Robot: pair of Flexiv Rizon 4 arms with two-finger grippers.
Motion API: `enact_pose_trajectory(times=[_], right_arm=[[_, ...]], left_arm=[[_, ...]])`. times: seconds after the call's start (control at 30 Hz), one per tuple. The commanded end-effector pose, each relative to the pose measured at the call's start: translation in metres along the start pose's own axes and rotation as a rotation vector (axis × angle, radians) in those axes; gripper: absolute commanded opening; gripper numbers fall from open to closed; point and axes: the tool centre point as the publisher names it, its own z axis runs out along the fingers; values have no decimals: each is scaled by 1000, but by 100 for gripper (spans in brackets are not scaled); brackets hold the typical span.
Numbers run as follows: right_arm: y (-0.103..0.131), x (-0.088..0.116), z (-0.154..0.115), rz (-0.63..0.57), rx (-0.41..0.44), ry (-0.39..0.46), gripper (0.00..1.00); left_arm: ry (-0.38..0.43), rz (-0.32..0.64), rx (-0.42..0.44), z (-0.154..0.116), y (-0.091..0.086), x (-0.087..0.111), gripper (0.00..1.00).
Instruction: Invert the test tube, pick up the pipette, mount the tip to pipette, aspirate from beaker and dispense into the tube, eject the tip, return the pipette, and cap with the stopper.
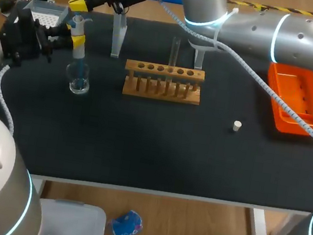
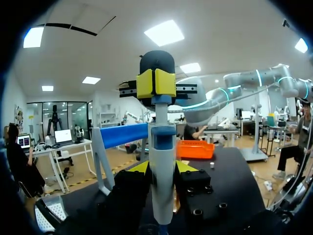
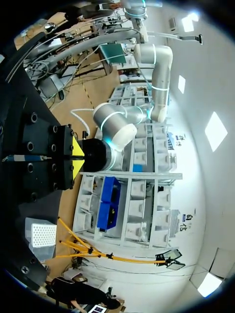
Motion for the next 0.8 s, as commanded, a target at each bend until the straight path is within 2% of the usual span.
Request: enact_pose_trajectory(times=[0.03, 0.8], right_arm=[[-7, -5, 0, 3, -3, 11, 0], [-21, -9, 5, 38, -15, 22, 0]], left_arm=[[-2, 2, 2, 1, -2, 0, 0], [-2, 2, 2, 1, -2, 0, 0]])
